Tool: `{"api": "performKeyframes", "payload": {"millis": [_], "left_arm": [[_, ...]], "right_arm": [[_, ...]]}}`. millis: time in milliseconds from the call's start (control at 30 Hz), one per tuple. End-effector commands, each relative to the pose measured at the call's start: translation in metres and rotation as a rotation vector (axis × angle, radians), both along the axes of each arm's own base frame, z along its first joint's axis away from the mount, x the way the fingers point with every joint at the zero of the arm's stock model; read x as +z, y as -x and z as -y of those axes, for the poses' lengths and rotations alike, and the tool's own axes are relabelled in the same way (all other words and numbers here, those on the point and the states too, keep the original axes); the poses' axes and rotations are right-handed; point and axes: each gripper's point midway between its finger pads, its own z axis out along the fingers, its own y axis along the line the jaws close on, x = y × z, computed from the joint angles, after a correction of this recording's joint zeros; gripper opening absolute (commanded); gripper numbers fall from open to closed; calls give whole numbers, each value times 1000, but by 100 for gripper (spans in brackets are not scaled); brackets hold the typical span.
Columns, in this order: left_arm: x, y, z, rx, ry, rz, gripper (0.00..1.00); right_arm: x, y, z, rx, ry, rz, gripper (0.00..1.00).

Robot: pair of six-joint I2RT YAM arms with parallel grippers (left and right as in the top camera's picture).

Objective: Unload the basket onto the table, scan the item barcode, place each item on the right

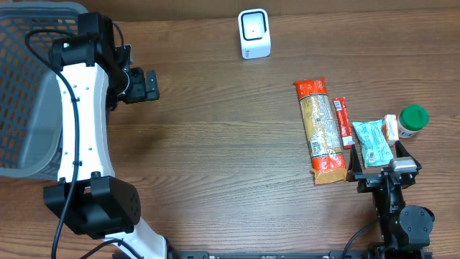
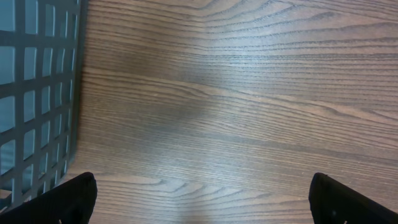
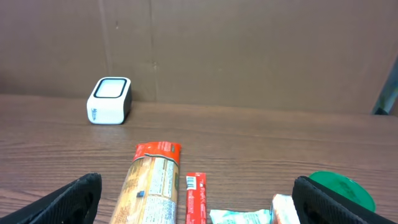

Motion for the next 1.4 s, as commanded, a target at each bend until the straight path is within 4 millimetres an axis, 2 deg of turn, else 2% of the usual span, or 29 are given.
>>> {"api": "performKeyframes", "payload": {"millis": [0,867,1000,1133,1367], "left_arm": [[14,-1,1,-10,-5,43,100],[15,0,1,-10,-8,44,100],[36,7,2,-10,-18,103,100],[78,25,5,-10,-37,223,99],[157,79,14,-10,-78,477,100]], "right_arm": [[-2,0,2,-7,8,3,100],[-2,0,2,-7,8,3,100],[-2,0,2,-7,8,3,100],[-2,0,2,-7,8,3,100],[-2,0,2,-7,8,3,100]]}}
